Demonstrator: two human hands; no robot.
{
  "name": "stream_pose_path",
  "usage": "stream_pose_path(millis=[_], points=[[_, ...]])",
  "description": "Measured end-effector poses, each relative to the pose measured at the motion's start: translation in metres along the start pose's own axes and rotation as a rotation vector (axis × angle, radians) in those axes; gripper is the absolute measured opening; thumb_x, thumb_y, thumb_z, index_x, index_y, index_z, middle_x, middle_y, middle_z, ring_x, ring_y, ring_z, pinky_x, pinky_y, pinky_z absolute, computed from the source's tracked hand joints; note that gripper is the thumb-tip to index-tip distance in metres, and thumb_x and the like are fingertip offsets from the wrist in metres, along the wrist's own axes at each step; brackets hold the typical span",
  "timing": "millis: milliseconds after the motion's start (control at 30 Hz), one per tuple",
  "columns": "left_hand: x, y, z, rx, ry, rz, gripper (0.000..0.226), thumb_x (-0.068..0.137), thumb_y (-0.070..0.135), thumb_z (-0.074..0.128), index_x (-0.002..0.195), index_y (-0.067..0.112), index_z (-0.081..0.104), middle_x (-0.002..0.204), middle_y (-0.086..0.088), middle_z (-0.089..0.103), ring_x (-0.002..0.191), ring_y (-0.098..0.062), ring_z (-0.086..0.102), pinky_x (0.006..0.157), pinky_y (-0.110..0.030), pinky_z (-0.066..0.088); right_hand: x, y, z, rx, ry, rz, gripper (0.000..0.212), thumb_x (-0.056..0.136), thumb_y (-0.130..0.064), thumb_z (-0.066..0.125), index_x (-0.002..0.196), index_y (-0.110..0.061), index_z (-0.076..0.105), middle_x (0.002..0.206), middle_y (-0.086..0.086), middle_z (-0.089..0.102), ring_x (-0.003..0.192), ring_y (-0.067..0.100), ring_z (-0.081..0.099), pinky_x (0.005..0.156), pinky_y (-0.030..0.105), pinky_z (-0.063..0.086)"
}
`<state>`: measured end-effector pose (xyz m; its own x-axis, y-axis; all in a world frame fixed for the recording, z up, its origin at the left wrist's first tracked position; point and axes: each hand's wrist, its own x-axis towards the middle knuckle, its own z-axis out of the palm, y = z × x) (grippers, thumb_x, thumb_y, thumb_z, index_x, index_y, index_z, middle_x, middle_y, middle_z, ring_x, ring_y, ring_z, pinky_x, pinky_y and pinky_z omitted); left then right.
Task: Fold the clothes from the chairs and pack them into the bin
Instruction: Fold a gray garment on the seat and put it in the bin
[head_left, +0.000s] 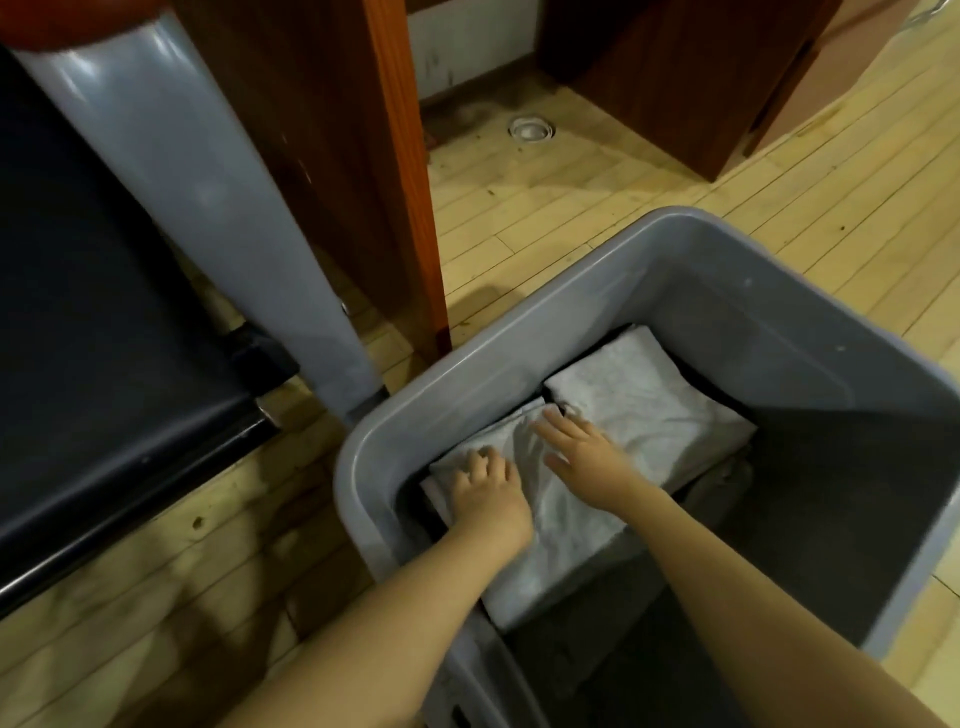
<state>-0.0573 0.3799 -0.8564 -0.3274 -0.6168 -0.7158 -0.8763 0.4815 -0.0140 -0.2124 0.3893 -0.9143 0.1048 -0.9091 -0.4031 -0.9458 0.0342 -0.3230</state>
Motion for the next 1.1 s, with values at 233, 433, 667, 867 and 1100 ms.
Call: stream_pose_path(millis=[233, 433, 667, 867, 1100], points=[[0.043, -0.016, 0.023, 0.112, -0.203, -0.032, 0.083, 0.095, 0.042, 0.046, 0.147, 0.029, -0.018, 0.152, -0.002, -0.031, 0.143, -0.033, -0.015, 0.113, -0.059, 0.005, 0.010, 0.004, 0.027, -0.191, -0.075, 0.083, 0.051, 0.102, -0.045, 0.016, 0.150, -0.039, 0.000, 0.159, -0.012, -0.007, 0.147, 0.017, -0.009, 0.114, 0.044, -0.014], [0.028, -0.028, 0.004, 0.026, -0.016, 0.077, 0.066, 0.097, 0.052, 0.031, 0.152, 0.023, 0.006, 0.159, -0.004, -0.002, 0.143, -0.031, 0.009, 0.114, -0.045, 0.013, 0.000, -0.005, 0.016, -0.162, -0.022, 0.093, 0.049, 0.103, -0.041, 0.020, 0.151, -0.037, 0.008, 0.160, -0.011, 0.004, 0.147, 0.017, 0.003, 0.116, 0.042, 0.001], [-0.025, -0.041, -0.037, -0.038, 0.309, 0.190, 0.055, 0.099, 0.042, 0.032, 0.149, 0.020, 0.021, 0.155, -0.006, 0.018, 0.137, -0.030, 0.024, 0.110, -0.042, 0.020, -0.035, -0.024, -0.039, -0.127, 0.231, 0.089, 0.047, 0.102, -0.041, 0.026, 0.145, -0.025, 0.034, 0.149, -0.004, 0.038, 0.134, 0.020, 0.036, 0.105, 0.033, 0.027], [-0.099, -0.061, -0.078, -0.128, 0.592, 0.225, 0.051, 0.099, 0.037, 0.036, 0.146, 0.020, 0.027, 0.153, -0.002, 0.027, 0.136, -0.024, 0.029, 0.108, -0.039, 0.025, -0.071, -0.074, -0.101, -0.054, 0.437, 0.060, 0.040, 0.102, -0.033, 0.037, 0.139, -0.020, 0.044, 0.137, 0.000, 0.051, 0.123, 0.023, 0.046, 0.095, 0.035, 0.035], [-0.211, -0.110, -0.103, -0.143, 0.883, 0.146, 0.050, 0.100, 0.037, 0.034, 0.147, 0.021, 0.027, 0.153, 0.001, 0.026, 0.136, -0.020, 0.030, 0.108, -0.036, 0.026, -0.115, -0.165, -0.167, -0.131, 0.640, -0.107, 0.035, 0.101, -0.029, 0.039, 0.131, -0.018, 0.054, 0.125, 0.002, 0.060, 0.115, 0.025, 0.052, 0.090, 0.039, 0.041]])
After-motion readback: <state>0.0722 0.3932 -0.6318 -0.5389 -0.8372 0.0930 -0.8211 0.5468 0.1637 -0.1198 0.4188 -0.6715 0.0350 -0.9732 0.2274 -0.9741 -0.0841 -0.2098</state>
